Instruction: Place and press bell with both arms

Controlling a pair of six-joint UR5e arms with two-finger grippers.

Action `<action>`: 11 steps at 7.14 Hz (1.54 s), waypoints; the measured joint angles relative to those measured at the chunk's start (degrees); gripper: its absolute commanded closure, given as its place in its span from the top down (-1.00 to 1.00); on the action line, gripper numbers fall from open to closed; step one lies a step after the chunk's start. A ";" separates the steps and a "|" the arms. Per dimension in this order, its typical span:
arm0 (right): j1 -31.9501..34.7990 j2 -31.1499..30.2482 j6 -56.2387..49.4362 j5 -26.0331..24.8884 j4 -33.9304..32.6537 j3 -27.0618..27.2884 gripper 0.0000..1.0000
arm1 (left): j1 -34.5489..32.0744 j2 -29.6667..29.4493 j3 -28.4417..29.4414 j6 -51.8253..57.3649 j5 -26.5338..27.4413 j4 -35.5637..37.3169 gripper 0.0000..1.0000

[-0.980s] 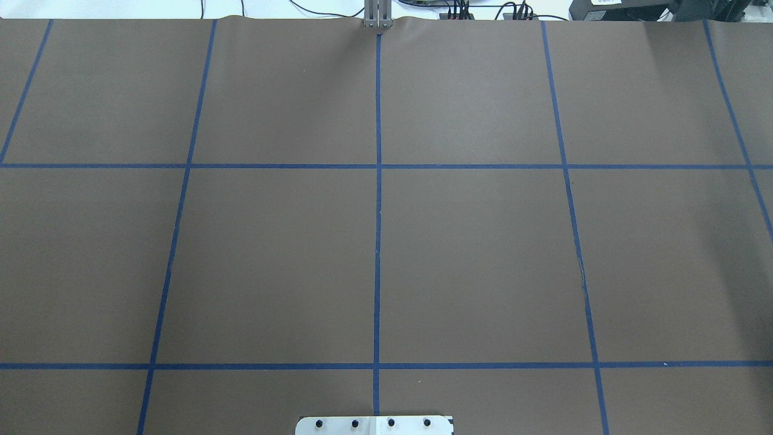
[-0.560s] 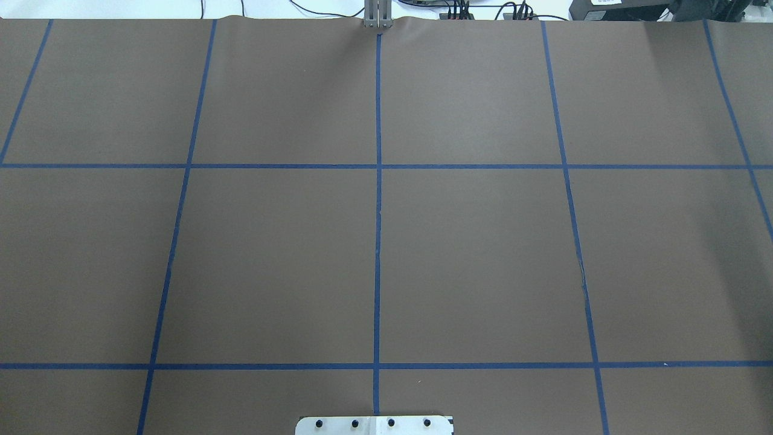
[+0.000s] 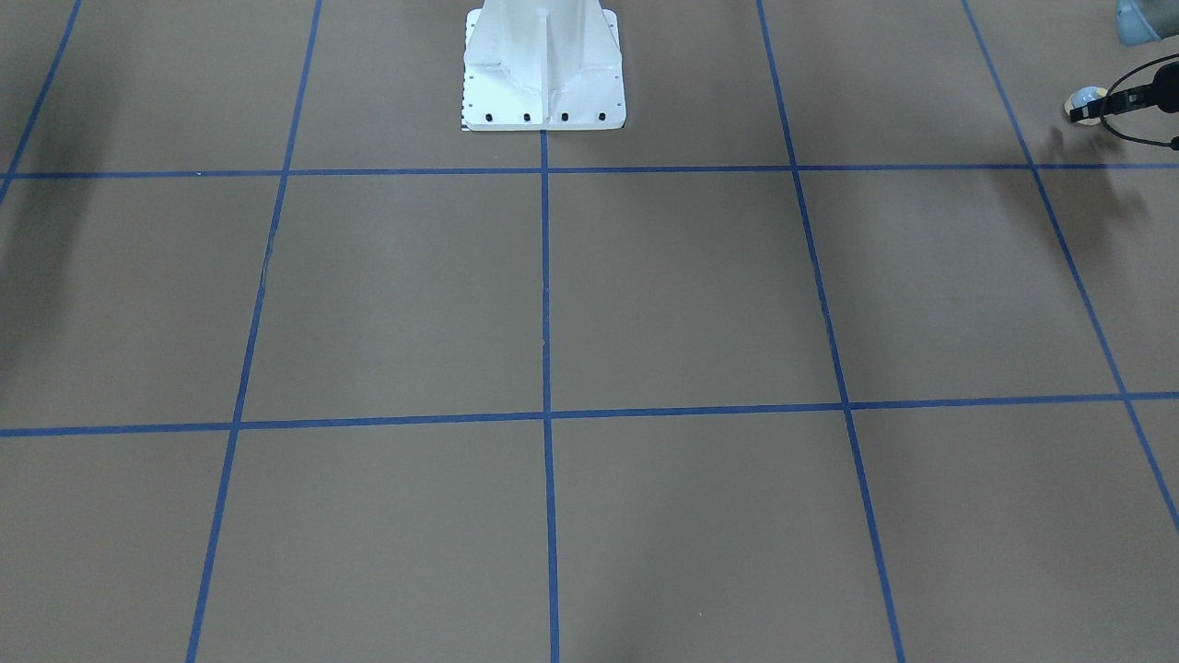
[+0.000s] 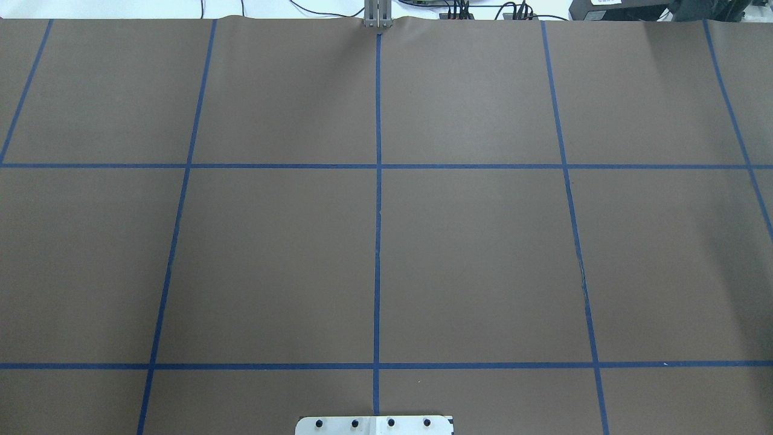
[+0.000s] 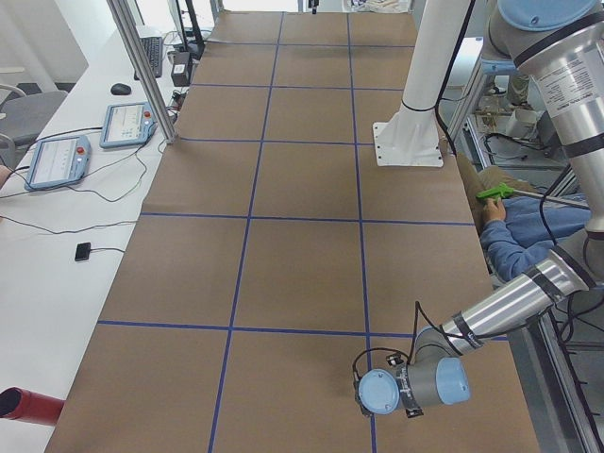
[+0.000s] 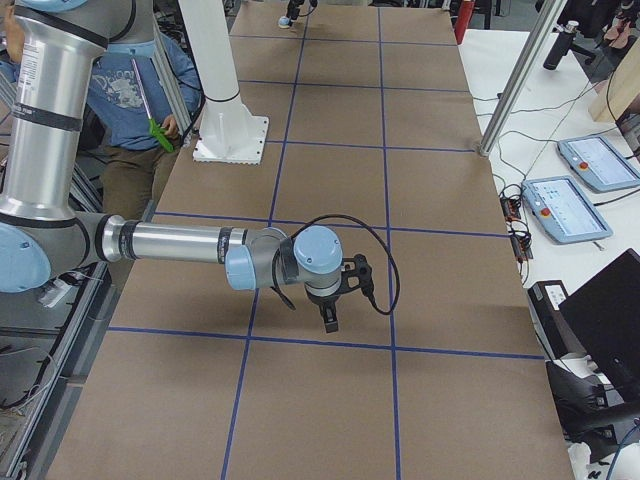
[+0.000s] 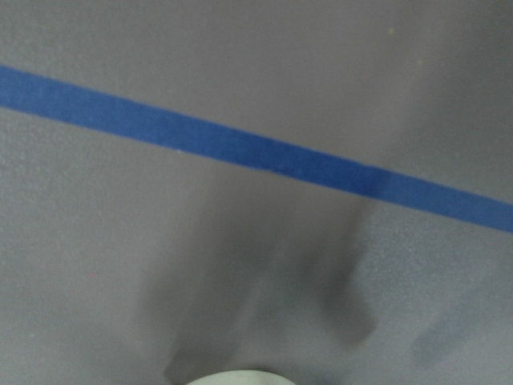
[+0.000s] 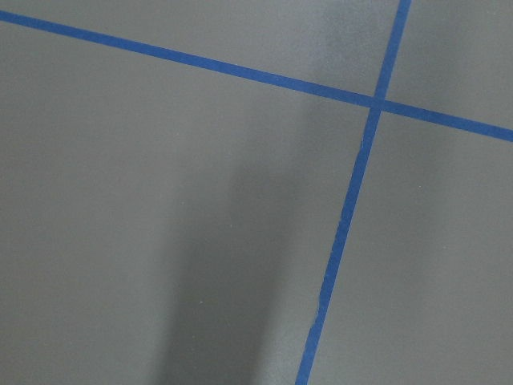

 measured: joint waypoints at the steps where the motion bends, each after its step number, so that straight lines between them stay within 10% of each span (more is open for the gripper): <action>1: 0.01 -0.20 -0.02 0.01 0.00 0.00 1.00 | 0.12 1.49 -1.50 -0.16 0.64 -0.10 0.99; 11: -0.06 -0.73 -0.12 0.27 0.00 0.00 1.00 | 2.06 0.55 -1.34 -2.17 4.35 0.05 0.99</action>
